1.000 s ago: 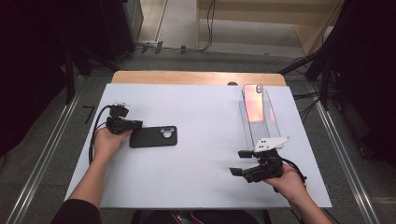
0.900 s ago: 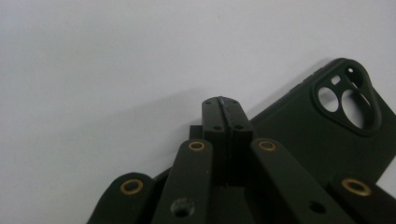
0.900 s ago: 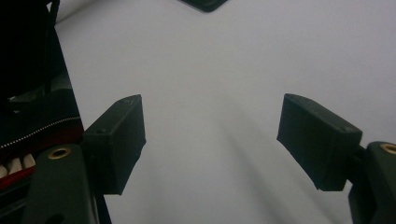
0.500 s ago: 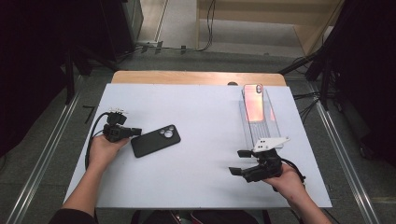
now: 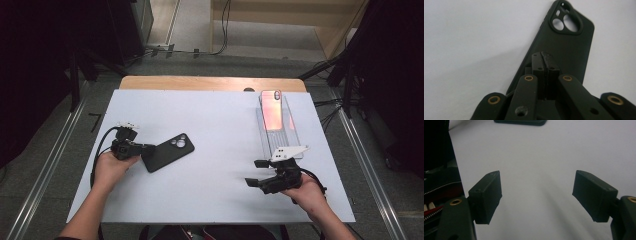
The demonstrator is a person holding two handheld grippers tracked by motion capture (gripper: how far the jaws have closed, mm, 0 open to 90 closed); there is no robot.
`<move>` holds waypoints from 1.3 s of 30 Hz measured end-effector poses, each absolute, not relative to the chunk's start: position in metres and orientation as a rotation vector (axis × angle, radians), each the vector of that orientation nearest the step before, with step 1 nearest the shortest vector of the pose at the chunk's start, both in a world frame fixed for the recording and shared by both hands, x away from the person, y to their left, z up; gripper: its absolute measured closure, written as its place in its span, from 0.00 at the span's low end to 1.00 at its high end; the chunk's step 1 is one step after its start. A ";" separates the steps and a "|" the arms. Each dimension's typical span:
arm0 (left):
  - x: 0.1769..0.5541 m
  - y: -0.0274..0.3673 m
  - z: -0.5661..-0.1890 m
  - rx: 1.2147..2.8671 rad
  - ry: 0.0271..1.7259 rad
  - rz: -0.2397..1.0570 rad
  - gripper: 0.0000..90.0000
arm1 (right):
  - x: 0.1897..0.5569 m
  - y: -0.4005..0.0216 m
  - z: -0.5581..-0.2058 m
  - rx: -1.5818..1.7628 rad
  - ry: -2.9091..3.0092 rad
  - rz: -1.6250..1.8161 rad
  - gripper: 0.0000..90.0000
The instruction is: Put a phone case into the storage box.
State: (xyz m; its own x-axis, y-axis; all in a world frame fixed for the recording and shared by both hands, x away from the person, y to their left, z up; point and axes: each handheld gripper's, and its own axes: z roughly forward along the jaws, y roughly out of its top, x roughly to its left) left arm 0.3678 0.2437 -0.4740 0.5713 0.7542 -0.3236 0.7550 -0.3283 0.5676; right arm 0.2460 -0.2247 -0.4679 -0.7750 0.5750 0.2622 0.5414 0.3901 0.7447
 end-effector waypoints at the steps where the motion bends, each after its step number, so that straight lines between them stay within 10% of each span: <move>1: 0.367 0.245 -0.472 2.109 1.191 0.003 0.97 | 0.246 -0.225 -0.468 1.040 2.587 1.364 0.24; 15: 0.339 0.237 -0.444 2.039 0.959 -0.027 0.43 | 0.240 -0.232 -0.467 1.041 2.596 1.344 0.24; 39: 0.284 0.204 -0.440 2.075 0.757 -0.057 0.30 | 0.238 -0.239 -0.468 1.056 2.593 1.344 0.24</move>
